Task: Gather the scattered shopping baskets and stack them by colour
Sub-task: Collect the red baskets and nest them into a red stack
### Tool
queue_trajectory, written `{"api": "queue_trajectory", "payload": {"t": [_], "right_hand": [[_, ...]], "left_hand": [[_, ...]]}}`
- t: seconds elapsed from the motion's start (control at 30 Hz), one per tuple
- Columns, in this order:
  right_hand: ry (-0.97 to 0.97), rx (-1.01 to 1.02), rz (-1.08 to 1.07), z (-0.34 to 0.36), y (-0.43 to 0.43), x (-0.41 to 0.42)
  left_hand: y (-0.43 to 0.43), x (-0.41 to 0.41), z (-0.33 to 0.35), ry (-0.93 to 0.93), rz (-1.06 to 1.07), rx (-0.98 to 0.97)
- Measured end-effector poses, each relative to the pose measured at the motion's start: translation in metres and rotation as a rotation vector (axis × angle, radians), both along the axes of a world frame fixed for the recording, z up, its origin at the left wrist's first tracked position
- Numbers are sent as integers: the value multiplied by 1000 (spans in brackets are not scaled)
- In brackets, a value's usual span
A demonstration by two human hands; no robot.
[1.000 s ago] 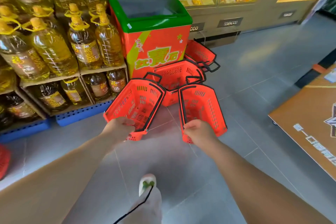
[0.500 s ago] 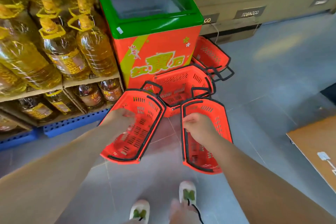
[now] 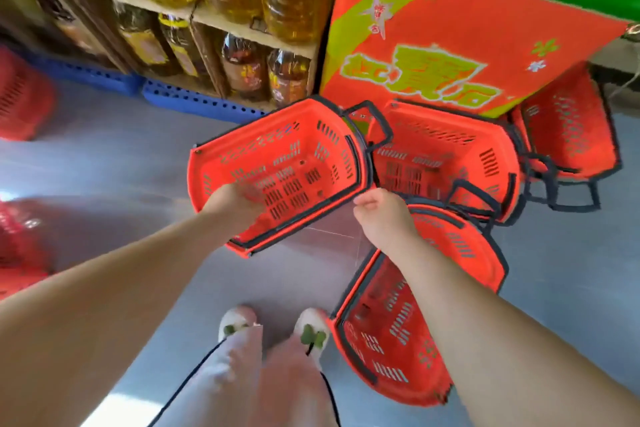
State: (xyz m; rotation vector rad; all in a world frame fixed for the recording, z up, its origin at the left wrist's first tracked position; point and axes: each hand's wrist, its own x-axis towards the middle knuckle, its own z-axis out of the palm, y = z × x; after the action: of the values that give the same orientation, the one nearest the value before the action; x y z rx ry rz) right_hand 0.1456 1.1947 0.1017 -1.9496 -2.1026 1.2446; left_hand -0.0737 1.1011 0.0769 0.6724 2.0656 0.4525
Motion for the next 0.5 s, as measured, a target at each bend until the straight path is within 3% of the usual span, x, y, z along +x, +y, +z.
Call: {"api": "queue_trajectory", "payload": {"t": [0.27,0.5], "right_hand": [[-129,-17,217,-163,17,-26],[-151,126,301,-237,0,-43]], "left_hand": [[5,9,-161,151,-292,-161],[-1,23,-241,216,-591,-186]]}}
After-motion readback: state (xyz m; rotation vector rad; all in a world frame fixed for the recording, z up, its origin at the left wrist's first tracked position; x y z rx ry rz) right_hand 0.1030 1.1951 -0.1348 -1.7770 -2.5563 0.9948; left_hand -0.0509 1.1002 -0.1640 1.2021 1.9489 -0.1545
